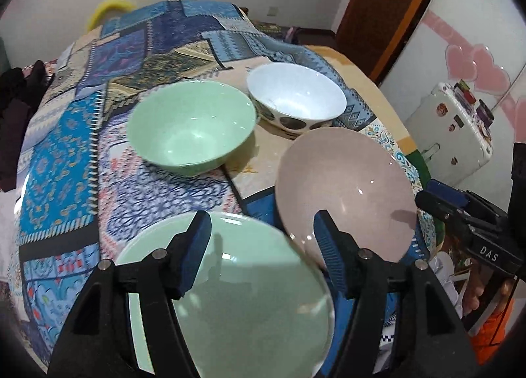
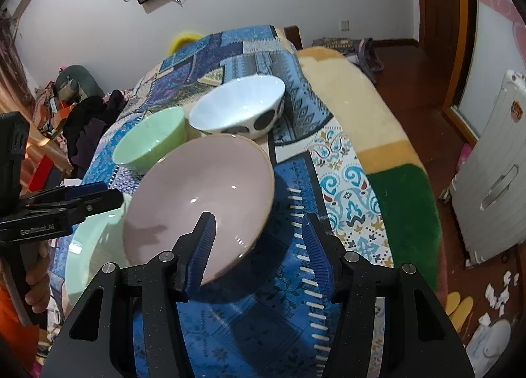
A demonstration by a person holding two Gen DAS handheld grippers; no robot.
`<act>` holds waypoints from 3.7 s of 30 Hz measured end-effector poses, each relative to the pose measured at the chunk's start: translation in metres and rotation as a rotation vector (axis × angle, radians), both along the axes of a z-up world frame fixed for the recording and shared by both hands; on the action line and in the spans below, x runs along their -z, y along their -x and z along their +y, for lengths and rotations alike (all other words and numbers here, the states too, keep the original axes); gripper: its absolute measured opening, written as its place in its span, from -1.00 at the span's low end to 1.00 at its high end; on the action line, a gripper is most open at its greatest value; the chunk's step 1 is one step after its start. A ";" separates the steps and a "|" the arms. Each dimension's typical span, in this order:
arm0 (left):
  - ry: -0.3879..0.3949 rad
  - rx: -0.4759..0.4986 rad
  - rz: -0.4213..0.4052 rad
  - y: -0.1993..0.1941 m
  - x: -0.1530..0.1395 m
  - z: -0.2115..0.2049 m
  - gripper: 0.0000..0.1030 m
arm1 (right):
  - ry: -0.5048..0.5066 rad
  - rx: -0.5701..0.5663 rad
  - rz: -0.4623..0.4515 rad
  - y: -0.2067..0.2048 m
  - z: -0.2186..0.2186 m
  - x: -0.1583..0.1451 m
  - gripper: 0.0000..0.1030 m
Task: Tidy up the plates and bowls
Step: 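Move both tools to the large pink bowl and grasp its rim, then lift the pink bowl with both tools and carry it beside the plates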
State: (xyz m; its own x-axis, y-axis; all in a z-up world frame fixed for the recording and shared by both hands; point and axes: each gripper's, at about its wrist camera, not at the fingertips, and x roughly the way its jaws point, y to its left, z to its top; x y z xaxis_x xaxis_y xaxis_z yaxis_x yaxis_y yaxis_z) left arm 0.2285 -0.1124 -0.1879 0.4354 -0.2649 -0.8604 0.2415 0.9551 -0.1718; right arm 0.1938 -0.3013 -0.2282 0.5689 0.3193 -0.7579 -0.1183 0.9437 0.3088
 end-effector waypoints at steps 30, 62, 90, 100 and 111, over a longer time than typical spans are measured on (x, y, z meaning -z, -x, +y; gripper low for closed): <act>0.018 0.098 0.088 -0.022 0.038 -0.041 -0.43 | -0.032 -0.012 0.035 -0.002 0.016 0.006 -0.46; 0.080 -0.115 -0.115 0.097 -0.058 0.104 -0.43 | -0.026 -0.263 -0.124 0.039 0.160 -0.056 -0.46; 0.072 -0.380 -0.061 0.179 -0.016 0.255 -0.43 | 0.032 -0.494 0.005 0.054 0.298 -0.012 -0.46; 0.086 -0.412 -0.009 0.173 0.011 0.275 -0.43 | 0.064 -0.529 0.065 0.048 0.319 0.009 -0.46; 0.110 -0.456 0.059 0.165 0.044 0.294 -0.43 | 0.080 -0.568 0.119 0.044 0.329 0.030 -0.46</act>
State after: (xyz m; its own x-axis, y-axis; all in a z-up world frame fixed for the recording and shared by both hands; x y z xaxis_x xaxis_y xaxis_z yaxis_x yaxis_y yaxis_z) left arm 0.0630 0.1819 -0.2319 0.4797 -0.1489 -0.8647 -0.2113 0.9369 -0.2786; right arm 0.1500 0.0273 -0.2586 0.2346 0.4886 -0.8403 -0.5814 0.7633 0.2815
